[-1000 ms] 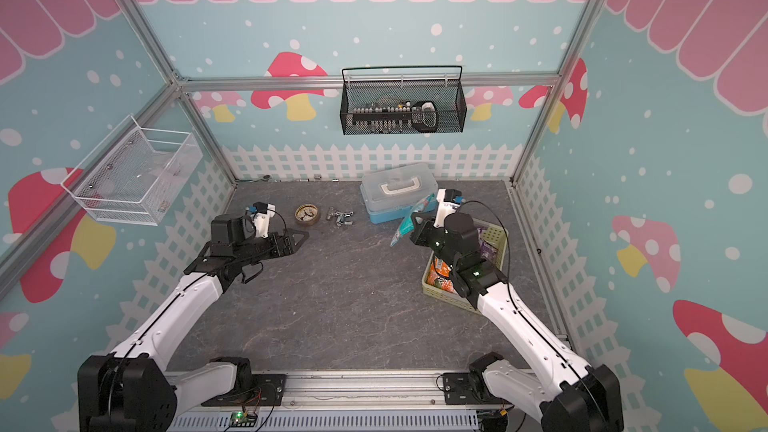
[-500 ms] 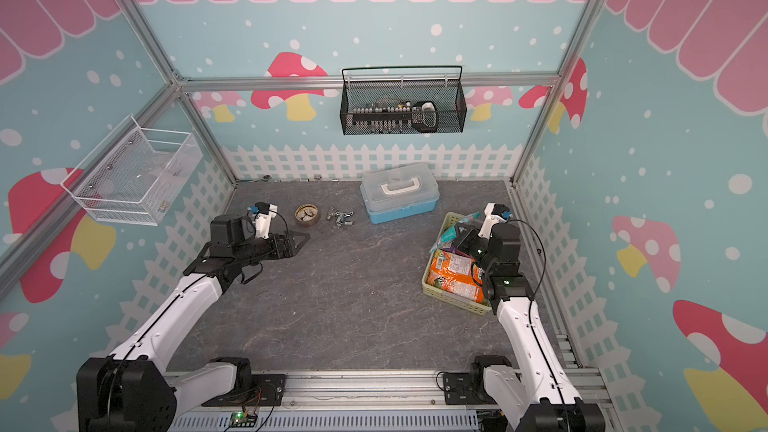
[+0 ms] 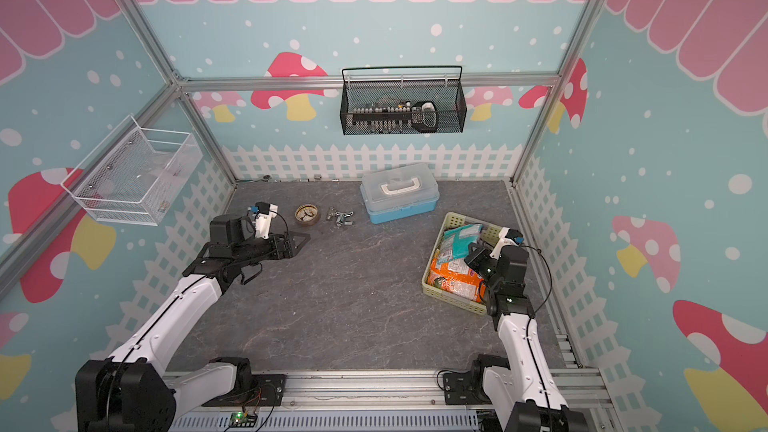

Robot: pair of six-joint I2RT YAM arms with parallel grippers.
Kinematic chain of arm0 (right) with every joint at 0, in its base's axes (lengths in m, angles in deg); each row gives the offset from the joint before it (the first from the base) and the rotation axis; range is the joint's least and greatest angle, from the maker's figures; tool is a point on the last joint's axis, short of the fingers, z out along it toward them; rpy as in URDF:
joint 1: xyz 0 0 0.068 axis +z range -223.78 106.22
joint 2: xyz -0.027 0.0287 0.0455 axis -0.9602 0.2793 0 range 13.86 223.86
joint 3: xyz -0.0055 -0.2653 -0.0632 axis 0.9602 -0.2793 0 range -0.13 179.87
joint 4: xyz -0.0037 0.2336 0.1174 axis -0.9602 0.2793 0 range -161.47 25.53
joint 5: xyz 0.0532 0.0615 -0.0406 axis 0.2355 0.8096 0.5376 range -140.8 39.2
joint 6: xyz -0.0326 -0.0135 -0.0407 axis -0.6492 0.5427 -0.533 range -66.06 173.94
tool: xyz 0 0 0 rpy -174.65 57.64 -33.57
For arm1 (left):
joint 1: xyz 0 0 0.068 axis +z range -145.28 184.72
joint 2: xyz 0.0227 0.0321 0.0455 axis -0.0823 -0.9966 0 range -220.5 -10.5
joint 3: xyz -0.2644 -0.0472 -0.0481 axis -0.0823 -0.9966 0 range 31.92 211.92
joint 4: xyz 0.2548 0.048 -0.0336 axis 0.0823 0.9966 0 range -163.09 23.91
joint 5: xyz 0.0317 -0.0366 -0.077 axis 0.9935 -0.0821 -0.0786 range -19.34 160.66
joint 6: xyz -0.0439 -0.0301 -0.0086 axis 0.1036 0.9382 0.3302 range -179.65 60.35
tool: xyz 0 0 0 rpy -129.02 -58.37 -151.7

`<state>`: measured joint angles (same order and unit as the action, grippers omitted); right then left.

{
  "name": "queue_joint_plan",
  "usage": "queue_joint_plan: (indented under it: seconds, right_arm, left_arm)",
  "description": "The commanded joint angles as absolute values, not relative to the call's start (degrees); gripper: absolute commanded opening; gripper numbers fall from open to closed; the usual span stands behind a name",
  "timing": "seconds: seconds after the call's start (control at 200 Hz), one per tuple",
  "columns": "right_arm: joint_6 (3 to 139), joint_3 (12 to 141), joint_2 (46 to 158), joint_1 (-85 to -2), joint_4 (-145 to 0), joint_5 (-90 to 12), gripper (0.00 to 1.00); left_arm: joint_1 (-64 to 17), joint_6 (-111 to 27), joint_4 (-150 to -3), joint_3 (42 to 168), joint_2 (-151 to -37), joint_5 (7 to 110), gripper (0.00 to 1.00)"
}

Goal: Put the candies in the basket
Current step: Place the candy in the basket.

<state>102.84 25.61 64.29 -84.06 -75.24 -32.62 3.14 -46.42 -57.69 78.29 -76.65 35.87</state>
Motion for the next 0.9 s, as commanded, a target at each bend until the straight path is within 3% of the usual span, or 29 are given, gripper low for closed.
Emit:
queue_joint_plan:
  seconds: [0.0,0.265,0.345,0.445,0.645,0.856,0.896]
  right_arm:
    - [102.49,23.61,63.27,-86.48,-72.87,-35.96,0.08]
    - [104.22,22.49,64.05,-87.26,-71.20,-37.56,0.23]
    - [104.98,22.09,62.23,-87.26,-70.47,-39.19,0.31]
    - [105.00,22.63,59.44,-87.23,-67.76,-42.96,0.51]
    - [100.51,27.95,56.53,-87.07,-65.07,-43.30,0.62]
    - [92.54,33.91,58.63,-80.66,-68.52,-44.89,0.74]
    - [90.93,35.47,60.54,-79.06,-69.73,-45.44,0.80]
  left_arm:
    - [2.92,-47.34,-57.64,77.58,-76.42,34.84,0.99]
    - [2.89,-47.43,-57.64,77.54,-75.82,35.69,0.99]
    - [2.88,-47.43,-57.72,77.40,-75.38,36.15,0.99]
    - [2.88,-47.39,-57.76,77.60,-75.28,36.75,0.99]
    - [2.89,-46.65,-59.05,77.28,-74.49,36.71,0.99]
    - [2.88,-46.05,-62.67,76.71,-71.38,37.53,0.99]
    - [2.87,-46.10,-63.33,77.12,-70.81,38.51,0.99]
